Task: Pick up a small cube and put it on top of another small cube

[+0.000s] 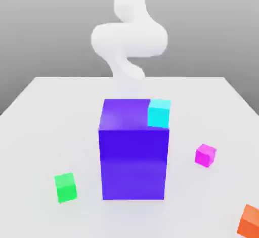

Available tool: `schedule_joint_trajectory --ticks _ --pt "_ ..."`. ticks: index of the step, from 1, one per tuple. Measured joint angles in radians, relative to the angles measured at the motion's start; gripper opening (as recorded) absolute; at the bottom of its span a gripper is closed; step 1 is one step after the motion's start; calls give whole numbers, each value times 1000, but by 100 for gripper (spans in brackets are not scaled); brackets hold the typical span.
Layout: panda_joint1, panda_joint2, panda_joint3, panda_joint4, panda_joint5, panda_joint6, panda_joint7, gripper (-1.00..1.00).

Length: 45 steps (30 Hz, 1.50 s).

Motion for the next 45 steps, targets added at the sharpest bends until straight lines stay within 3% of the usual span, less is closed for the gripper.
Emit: schedule_joint_trajectory --ticks 18,32,41,42,45 --pt "478 377 -61 -326 12 301 -816 0" --pt "769 666 -23 -578 6 534 -1433 0" --pt "775 965 15 -555 38 777 -1528 0" --pt "775 992 16 -551 38 800 -1527 -100" --pt "775 992 16 -551 38 799 -1527 -100"
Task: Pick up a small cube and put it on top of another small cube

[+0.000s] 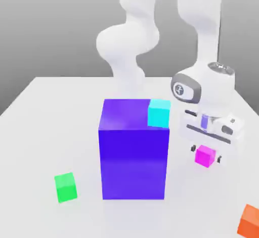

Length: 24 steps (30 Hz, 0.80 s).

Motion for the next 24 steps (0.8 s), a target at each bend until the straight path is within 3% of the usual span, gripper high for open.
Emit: schedule_joint_trajectory --ticks 4,13,24 --pt "-1 3 1 1 0 1 0 -100" --pt "-2 -279 -15 -44 -39 -224 37 -100" --pt "-125 -354 -28 92 -148 -188 283 -100"
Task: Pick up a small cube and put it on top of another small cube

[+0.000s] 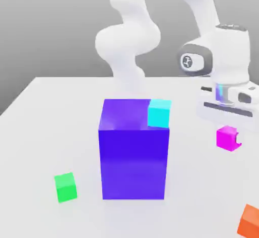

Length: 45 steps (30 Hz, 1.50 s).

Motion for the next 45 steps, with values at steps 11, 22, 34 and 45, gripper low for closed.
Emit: schedule_joint_trajectory --ticks 11,22,34,45 --pt "-283 -59 -143 152 -138 -34 162 -100" --pt "-479 -67 -393 182 -114 -146 4 -100" --pt "-581 -23 -585 138 -47 -254 -233 -100" --pt "-532 113 -596 83 135 -225 -469 -100"
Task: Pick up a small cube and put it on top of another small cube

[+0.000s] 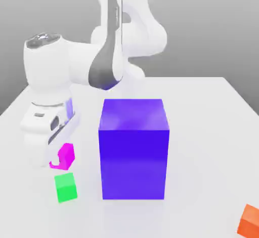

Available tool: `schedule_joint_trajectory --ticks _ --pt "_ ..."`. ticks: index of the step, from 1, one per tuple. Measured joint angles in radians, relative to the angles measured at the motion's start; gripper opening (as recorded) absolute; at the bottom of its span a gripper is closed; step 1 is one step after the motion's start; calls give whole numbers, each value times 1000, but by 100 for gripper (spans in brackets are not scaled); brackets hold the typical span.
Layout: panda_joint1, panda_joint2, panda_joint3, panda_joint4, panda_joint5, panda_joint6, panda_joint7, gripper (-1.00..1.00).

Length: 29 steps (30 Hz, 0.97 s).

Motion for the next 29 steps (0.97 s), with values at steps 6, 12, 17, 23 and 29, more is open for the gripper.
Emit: schedule_joint_trajectory --ticks 6,12,17,23,29 --pt "-27 120 65 6 199 88 -143 -100" --pt "-65 174 121 8 286 128 -206 100" --pt "-56 158 107 8 259 118 -186 100" --pt "-40 39 46 3 62 32 -45 100" --pt "-73 -62 47 -8 -88 -48 63 100"
